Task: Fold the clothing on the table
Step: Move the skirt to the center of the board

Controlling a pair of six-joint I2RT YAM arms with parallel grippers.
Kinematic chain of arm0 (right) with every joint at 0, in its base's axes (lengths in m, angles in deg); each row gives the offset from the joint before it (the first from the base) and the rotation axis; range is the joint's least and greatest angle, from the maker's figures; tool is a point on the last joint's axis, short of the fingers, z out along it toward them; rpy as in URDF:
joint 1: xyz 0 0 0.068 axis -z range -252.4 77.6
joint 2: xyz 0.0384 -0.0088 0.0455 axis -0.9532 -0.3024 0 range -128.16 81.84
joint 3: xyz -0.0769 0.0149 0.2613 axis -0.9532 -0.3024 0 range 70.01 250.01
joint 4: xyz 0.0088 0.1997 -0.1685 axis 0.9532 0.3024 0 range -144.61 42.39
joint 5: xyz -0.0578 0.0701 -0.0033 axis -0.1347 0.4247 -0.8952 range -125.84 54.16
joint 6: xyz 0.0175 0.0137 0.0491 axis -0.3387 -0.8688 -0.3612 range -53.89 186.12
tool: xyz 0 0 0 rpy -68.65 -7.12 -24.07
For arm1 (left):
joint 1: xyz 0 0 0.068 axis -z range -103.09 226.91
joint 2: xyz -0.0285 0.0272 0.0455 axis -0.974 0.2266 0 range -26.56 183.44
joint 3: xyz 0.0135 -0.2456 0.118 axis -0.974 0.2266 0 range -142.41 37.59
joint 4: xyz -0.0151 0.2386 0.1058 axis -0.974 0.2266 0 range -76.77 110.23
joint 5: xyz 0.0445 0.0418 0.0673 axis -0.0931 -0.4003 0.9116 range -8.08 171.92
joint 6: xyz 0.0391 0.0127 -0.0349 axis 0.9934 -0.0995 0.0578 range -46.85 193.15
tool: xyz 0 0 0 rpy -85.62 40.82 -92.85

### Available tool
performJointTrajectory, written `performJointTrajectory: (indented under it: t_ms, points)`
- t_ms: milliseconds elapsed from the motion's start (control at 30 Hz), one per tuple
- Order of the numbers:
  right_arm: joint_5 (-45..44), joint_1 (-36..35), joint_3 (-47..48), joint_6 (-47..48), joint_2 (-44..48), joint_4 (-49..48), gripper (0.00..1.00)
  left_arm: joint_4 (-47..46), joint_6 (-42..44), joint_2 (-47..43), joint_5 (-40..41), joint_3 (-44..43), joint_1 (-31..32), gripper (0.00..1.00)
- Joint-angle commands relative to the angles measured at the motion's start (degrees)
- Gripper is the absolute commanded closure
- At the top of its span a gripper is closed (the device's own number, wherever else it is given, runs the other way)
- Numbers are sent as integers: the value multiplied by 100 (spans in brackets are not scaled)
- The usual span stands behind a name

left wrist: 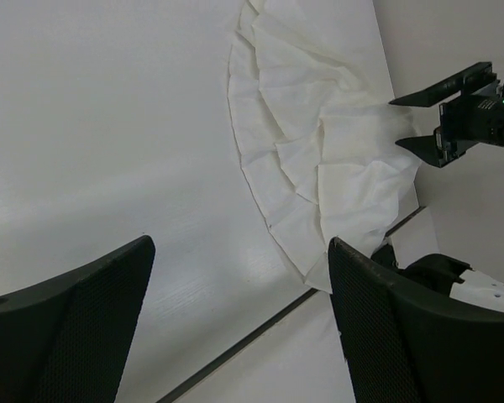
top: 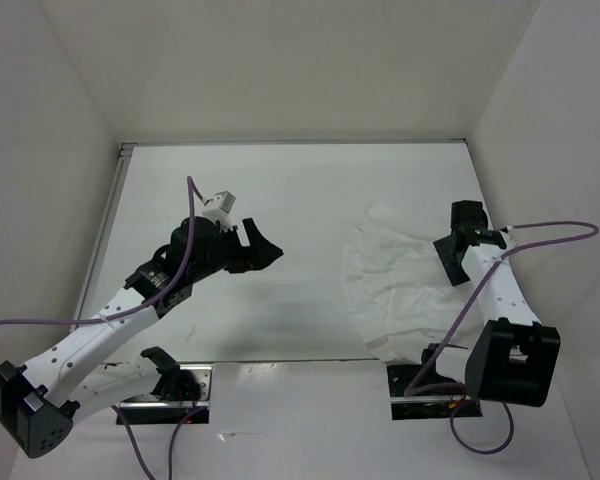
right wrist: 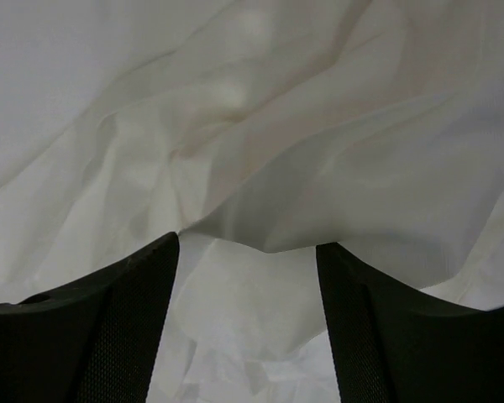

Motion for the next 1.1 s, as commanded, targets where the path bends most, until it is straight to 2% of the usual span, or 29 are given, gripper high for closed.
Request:
performJointTrajectory:
  t_ms: [0, 67, 133, 167, 233, 400, 533, 667, 767, 833, 900, 967, 1000, 1067]
  points:
    - [25, 433, -217, -69, -353, -372, 29, -8, 220, -14, -84, -261, -127, 9]
    - [96, 495, -287, 10, -634, -592, 37, -8, 220, -67, -84, -261, -197, 9]
    - [357, 495, -340, 238, -810, -802, 82, -8, 273, -67, -84, -261, -250, 9]
    - [525, 495, -288, 300, -958, -934, 100, -8, 273, -137, -84, -261, -303, 9]
    - [1192, 407, -34, 677, -1021, -935, 100, -8, 273, -199, -84, -261, -373, 9]
    - [1449, -1454, 1696, 1275, -171, -1373, 100, -121, 378, -59, -320, -261, -558, 9]
    - [2273, -1851, 3181, 1907, -169, -1733, 100, -227, 431, 275, -602, -314, -751, 9]
    - [3284, -1852, 3404, 2032, 296, -2621, 100, -350, 431, 478, -804, -366, -751, 9]
    - [3496, -1852, 3098, 2085, 901, -3227, 100, -403, 431, 600, -858, -366, -751, 9]
    - [3331, -1852, 2625, 2085, 1453, -3448, 100, -465, 431, 601, -927, -366, -751, 9]
    - [2859, -1799, 2412, 2024, 1711, -3231, 100, -517, 431, 662, -928, -366, -751, 9]
    - [2680, -1615, 2166, 1970, 1853, -2406, 100, -517, 379, 732, -1042, -366, -751, 9]
    - [2680, -1501, 2087, 1970, 1853, -2072, 94, -517, 379, 733, -1042, -366, -751, 9]
    - [2627, -1221, 1814, 1970, 1923, -1335, 60, -517, 379, 794, -1112, -366, -804, 9]
